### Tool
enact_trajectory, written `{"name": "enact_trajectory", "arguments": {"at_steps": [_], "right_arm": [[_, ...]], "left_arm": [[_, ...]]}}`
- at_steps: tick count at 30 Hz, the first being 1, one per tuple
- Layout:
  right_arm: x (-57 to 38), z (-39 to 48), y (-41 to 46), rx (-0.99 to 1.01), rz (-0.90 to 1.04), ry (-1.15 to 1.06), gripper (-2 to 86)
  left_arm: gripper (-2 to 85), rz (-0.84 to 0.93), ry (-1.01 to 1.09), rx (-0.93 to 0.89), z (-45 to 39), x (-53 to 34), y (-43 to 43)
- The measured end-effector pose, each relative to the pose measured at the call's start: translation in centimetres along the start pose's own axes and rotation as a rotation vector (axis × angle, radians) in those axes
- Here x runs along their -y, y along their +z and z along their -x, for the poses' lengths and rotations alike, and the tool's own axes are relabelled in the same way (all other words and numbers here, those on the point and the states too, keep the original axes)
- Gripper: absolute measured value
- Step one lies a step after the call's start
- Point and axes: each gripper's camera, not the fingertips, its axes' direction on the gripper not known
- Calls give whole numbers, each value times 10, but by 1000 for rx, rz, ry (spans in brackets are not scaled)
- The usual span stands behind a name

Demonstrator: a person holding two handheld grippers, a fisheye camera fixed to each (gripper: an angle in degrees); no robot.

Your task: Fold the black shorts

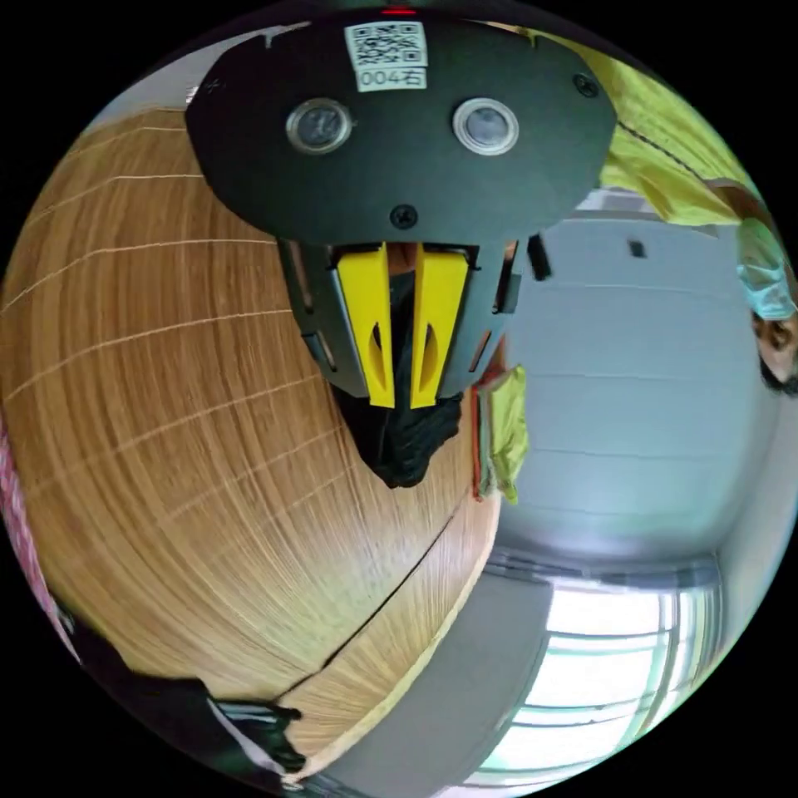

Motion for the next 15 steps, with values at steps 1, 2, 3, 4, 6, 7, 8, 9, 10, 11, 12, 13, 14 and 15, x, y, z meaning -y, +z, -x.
{"name": "enact_trajectory", "arguments": {"at_steps": [1, 2, 3, 4, 6, 7, 8, 9, 10, 11, 12, 13, 14, 15], "right_arm": [[-3, 28, 6, -242, 101, -77, 7], [-8, 40, 11, -369, 145, -119, 4], [-27, 63, 16, -570, 178, -223, -1], [-50, 78, 19, -684, 191, -295, -4], [-80, 86, 22, -720, 234, -321, -6], [-97, 86, 24, -726, 250, -308, -7], [-104, 85, 26, -738, 249, -302, -7], [-115, 82, 31, -767, 258, -305, -7], [-124, 81, 38, -801, 286, -328, -8], [-128, 81, 42, -813, 299, -340, -8], [-134, 83, 47, -817, 312, -370, -8], [-138, 83, 52, -805, 337, -400, -7], [-141, 82, 56, -799, 360, -412, -7], [-145, 78, 63, -797, 396, -419, -7]], "left_arm": [[14, 12, 44, 64, -10, 1, -1], [13, 32, 144, 209, -32, 1, 0], [11, 50, 232, 357, -52, -1, 2], [11, 53, 269, 424, -61, -2, 4], [9, 84, 372, 559, -88, -8, 14], [9, 92, 382, 565, -92, -8, 16], [8, 125, 380, 577, -97, -8, 20], [8, 122, 380, 597, -104, -8, 21], [7, 117, 383, 606, -107, -7, 20], [6, 123, 389, 614, -112, -4, 19], [6, 131, 389, 613, -116, -1, 18], [6, 131, 383, 610, -117, 1, 17], [6, 127, 369, 604, -119, 3, 16], [6, 115, 343, 593, -119, 5, 13]]}}
